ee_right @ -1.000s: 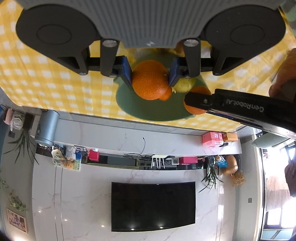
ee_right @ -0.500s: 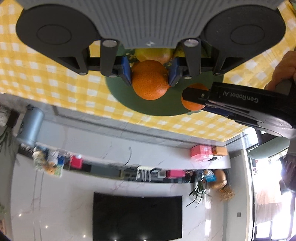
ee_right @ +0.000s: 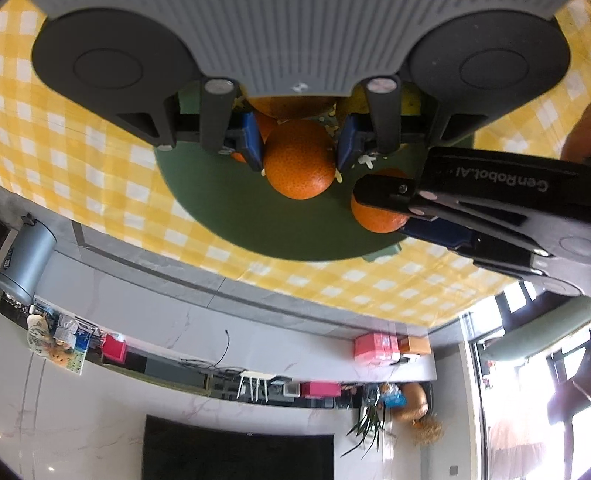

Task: Organize fruits
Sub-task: 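Carry both oranges over the green colander and lower them inside, then open both grippers to release the oranges and withdraw from the colander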

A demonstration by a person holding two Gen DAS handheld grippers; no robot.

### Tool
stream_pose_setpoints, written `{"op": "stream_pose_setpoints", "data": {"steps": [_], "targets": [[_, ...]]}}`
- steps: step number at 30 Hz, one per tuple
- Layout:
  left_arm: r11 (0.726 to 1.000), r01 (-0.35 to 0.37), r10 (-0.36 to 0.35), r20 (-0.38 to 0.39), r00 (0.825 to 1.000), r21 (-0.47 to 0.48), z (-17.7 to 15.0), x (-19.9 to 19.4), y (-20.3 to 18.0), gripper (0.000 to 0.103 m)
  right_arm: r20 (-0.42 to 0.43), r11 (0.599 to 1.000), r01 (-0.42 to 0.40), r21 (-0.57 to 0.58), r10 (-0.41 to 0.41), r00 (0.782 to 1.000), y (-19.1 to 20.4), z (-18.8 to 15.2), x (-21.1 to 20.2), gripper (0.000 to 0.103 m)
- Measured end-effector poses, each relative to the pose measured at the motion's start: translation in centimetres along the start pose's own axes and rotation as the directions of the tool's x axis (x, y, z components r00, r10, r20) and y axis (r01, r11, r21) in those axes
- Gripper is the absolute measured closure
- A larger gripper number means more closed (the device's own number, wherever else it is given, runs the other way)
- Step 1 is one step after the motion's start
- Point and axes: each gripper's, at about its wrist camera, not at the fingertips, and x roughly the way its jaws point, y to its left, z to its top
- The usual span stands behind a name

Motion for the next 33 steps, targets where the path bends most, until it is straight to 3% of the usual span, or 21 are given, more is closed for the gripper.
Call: {"op": "stream_pose_setpoints", "data": {"steps": [18, 23, 33], "targets": [[0.998, -0.033, 0.033, 0.001, 0.999, 0.063, -0.3, 0.4, -0.6, 0.053, -0.045, 0.997, 0.022, -0.068, -0.025, 0.999, 0.8, -0.5, 2.1, 0.063], [0.997, -0.041, 0.04, 0.015, 0.999, 0.062, -0.4, 0.3, -0.6, 0.043, -0.037, 0.995, 0.039, -0.093, -0.042, 0.998, 1.2, -0.5, 1.7, 0.063], [0.997, -0.048, 0.043, 0.065, 0.997, 0.066, -0.5, -1.0, -1.0, 0.04, -0.015, 0.996, 0.055, -0.074, -0.056, 0.998, 1.3, -0.5, 0.5, 0.052]]}}
